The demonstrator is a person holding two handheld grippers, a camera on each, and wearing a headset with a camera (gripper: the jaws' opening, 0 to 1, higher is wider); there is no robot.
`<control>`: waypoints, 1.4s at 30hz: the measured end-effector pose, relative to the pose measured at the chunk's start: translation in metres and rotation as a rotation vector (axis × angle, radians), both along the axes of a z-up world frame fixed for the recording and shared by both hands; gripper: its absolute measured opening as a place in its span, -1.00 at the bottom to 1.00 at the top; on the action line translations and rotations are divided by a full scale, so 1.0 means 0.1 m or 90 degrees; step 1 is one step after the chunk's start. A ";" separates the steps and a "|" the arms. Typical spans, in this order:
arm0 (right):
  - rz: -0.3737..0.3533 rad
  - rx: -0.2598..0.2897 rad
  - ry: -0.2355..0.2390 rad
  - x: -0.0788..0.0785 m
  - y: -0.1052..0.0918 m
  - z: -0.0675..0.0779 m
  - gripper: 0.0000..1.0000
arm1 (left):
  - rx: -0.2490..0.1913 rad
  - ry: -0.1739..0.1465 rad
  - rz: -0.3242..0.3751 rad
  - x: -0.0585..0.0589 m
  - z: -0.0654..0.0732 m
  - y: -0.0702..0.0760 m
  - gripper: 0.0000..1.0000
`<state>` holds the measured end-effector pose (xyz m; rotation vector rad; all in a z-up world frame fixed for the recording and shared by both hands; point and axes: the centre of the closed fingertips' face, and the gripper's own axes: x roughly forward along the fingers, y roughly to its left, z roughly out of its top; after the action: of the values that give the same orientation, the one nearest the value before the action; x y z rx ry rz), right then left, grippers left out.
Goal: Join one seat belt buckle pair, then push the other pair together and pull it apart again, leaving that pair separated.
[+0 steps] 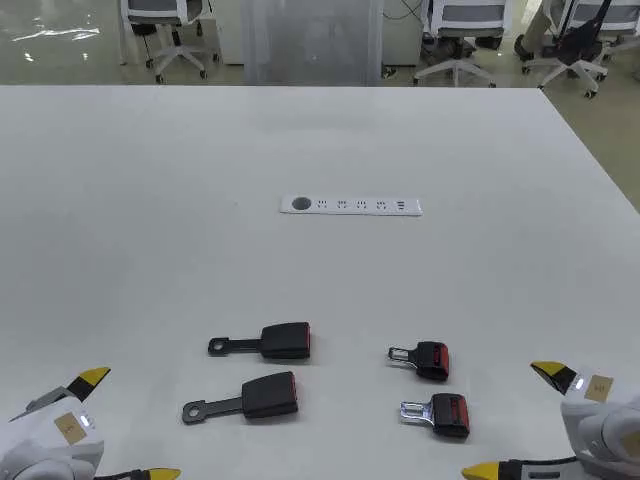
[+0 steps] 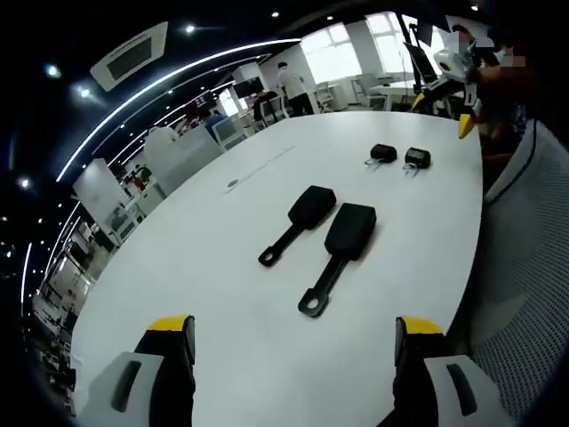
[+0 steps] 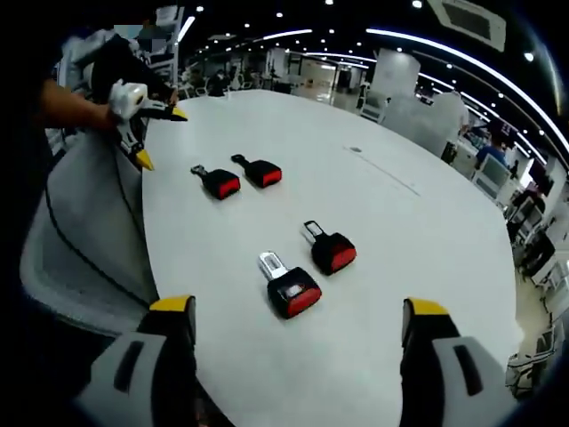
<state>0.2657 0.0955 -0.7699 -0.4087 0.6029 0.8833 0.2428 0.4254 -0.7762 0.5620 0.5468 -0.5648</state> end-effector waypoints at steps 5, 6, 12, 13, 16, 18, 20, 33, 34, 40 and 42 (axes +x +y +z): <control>-0.012 -0.003 0.022 0.01 -0.07 -0.04 0.94 | -0.007 0.020 0.001 -0.03 -0.05 -0.01 0.96; -0.019 0.005 0.028 0.03 -0.08 -0.03 0.93 | -0.007 0.025 -0.005 -0.05 -0.06 -0.03 0.94; -0.009 -0.029 0.024 0.00 -0.13 -0.11 0.92 | 0.000 0.037 -0.030 -0.10 -0.11 -0.09 0.85; -0.006 -0.043 0.024 -0.01 -0.15 -0.16 0.97 | 0.004 0.044 -0.029 -0.11 -0.13 -0.09 0.86; 0.000 -0.064 0.036 -0.07 -0.17 -0.24 1.00 | 0.007 0.049 -0.030 -0.12 -0.15 -0.08 0.88; 0.011 -0.074 0.036 -0.10 -0.18 -0.27 0.97 | 0.005 0.045 -0.031 -0.12 -0.13 -0.09 0.88; 0.000 -0.064 0.034 -0.08 -0.20 -0.24 0.95 | 0.009 0.041 -0.031 -0.11 -0.13 -0.08 0.89; -0.029 -0.062 0.051 -0.06 -0.36 -0.19 0.84 | 0.024 0.056 -0.026 -0.14 -0.16 -0.04 0.84; -0.030 -0.063 0.051 -0.06 -0.36 -0.19 0.85 | 0.023 0.057 -0.023 -0.14 -0.17 -0.03 0.85; -0.036 -0.083 0.011 -0.01 -0.42 -0.15 1.00 | 0.027 0.058 -0.017 -0.13 -0.17 -0.02 0.94; -0.042 -0.077 0.016 -0.01 -0.42 -0.16 1.00 | 0.025 0.051 -0.018 -0.13 -0.15 -0.03 0.96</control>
<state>0.2642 0.0533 -0.7856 -0.4849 0.6907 0.7922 0.2303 0.4228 -0.7909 0.5874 0.6271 -0.6058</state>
